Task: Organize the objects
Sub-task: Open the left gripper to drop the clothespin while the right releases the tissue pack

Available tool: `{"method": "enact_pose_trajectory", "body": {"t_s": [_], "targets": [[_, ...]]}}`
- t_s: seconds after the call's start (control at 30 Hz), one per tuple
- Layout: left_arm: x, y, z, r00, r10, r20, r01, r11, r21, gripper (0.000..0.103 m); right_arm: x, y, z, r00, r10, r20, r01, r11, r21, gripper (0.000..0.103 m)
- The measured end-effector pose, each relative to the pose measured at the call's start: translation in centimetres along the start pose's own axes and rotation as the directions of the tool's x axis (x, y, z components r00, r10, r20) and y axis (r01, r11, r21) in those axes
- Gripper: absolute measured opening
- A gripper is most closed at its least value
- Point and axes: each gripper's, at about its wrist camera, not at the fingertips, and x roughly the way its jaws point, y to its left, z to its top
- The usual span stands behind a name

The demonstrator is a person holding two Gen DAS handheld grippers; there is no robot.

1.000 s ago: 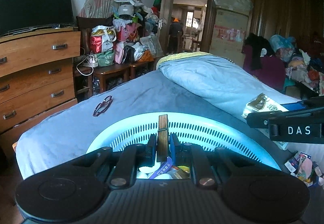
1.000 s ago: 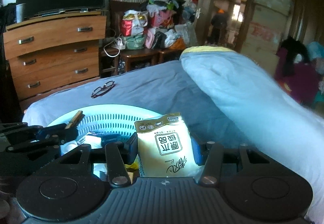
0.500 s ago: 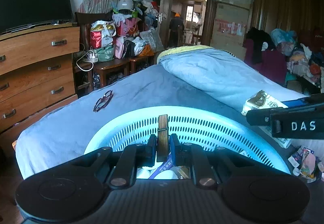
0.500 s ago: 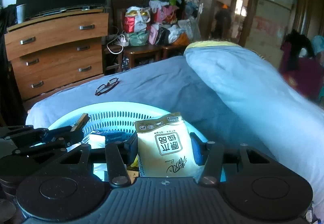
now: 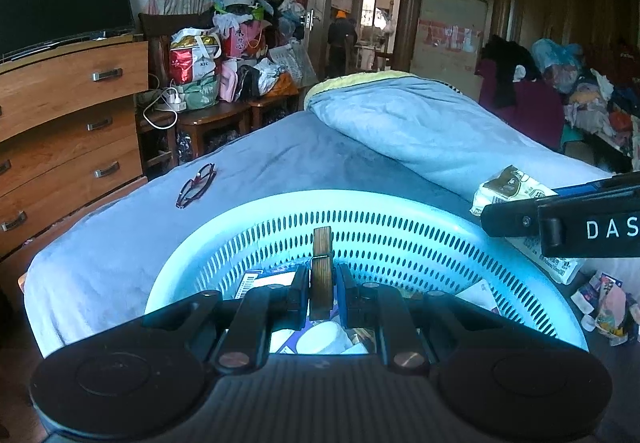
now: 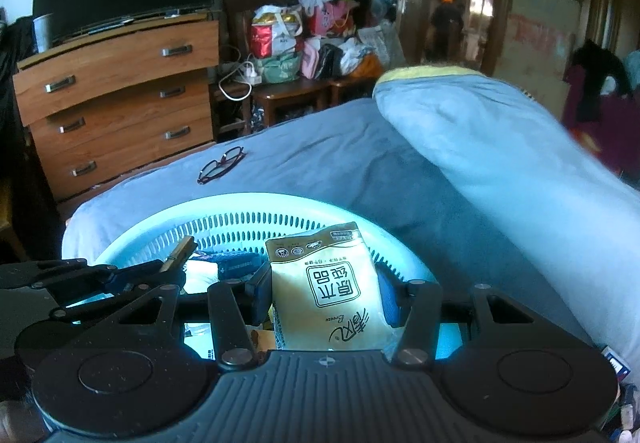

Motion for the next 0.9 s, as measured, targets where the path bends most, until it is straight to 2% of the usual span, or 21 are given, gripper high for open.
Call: {"method": "enact_pose_trajectory", "body": {"t_s": [0.3,0.4,0.57,0.9], "targets": [[1.2,-0.4,-0.5,1.000,-0.008,-0.021,0.008,1.000,0.017,0.015,-0.4,-0.2,-0.6,1.000,0.009,-0.005,-0.009,1.000,0.022,0.052],[1.4,-0.6,-0.7,1.000,-0.009,-0.023,0.010,1.000,0.021,0.015,-1.0,0.0,-0.5,0.999,-0.046,0.030,0.047,0.998,-0.029,0.052],[1.8,-0.7,-0.7,1.000,-0.011,-0.025,0.012,1.000,0.025,0.015,-2.5,1.1,0.6,0.984,-0.132,0.116,0.148,0.979,-0.137,0.052],[2.3,-0.7,-0.6,1.000,-0.013,-0.025,0.014,0.999,0.030,0.015,-4.0,2.1,1.8,0.950,-0.219,0.223,0.273,0.927,-0.255,0.052]]}}
